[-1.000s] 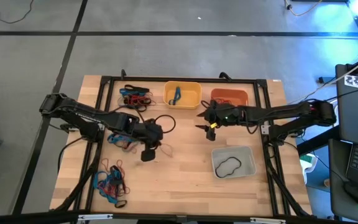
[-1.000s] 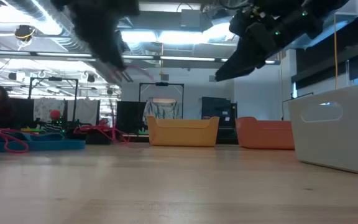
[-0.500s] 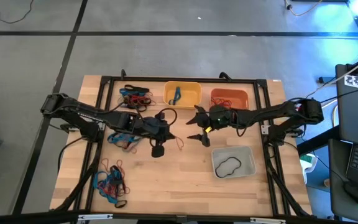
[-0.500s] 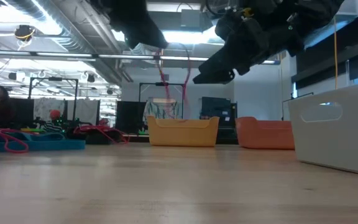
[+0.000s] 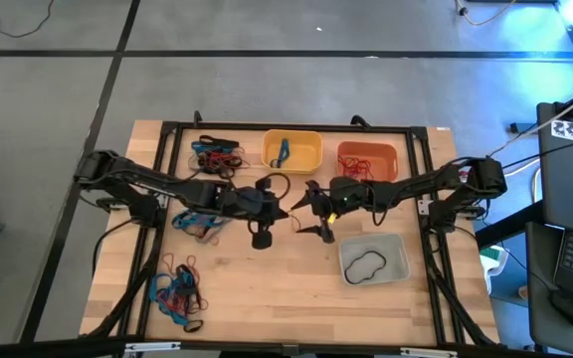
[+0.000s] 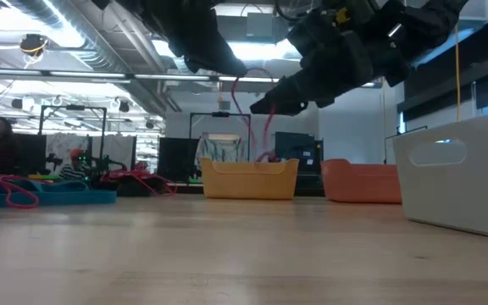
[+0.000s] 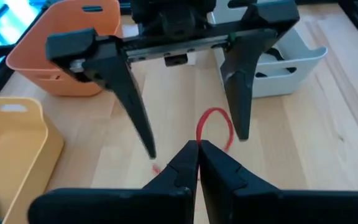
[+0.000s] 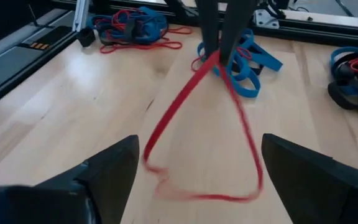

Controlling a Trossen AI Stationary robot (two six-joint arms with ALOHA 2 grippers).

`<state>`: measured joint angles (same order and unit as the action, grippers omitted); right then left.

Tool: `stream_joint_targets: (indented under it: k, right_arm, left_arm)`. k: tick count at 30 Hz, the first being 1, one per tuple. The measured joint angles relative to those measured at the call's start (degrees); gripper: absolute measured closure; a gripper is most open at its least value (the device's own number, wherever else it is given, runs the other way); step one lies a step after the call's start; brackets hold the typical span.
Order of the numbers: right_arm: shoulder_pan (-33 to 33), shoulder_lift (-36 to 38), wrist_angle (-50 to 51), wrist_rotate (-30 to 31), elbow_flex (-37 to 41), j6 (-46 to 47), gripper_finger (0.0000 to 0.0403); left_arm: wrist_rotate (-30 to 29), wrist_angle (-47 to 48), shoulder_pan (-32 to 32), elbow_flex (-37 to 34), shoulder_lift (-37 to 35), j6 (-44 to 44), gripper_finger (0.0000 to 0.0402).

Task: Sort rubber bands into baskets
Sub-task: Put the red rubber band into the orange bin

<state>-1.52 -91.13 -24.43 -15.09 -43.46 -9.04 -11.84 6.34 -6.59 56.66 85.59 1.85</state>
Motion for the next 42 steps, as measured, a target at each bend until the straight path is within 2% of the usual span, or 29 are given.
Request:
stream_joint_targets:
  k: [9, 15, 22, 25, 31, 37, 42]
  right_arm:
    - [0.0, 0.0, -2.3, 2.7, 0.0, -0.5, 0.0068]
    - [0.0, -0.8, -3.9, 0.8, 0.0, -0.5, 0.0068]
    - [0.0, -1.8, -5.6, -2.5, 0.0, -0.4, 0.0077]
    - [0.1, -1.8, -5.7, -2.5, 0.0, -0.3, 0.0112]
    - [0.0, -1.8, -6.6, -2.5, 0.0, -0.3, 0.0223]
    - [0.0, -1.8, -8.1, -2.4, 0.0, -0.3, 0.0307]
    - [0.0, -1.8, -7.9, 1.6, 0.0, -0.4, 0.0386]
  left_arm:
    - [0.0, -5.5, 0.0, 0.0, 1.3, -1.3, 0.0389]
    - [0.0, -10.6, 0.0, 0.0, 2.2, -2.8, 0.0389]
    - [0.0, -10.6, 0.1, 0.0, 2.5, -3.8, 0.0389]
    - [0.0, -10.6, 0.3, 0.0, 2.5, -3.8, 0.0389]
    - [0.0, -11.9, 0.4, 0.0, 2.5, -3.9, 0.0389]
    - [0.0, -12.0, 0.4, 0.0, 2.5, -4.3, 0.0389]
    - [0.0, -12.0, 0.4, 0.0, 2.5, -3.7, 0.0389]
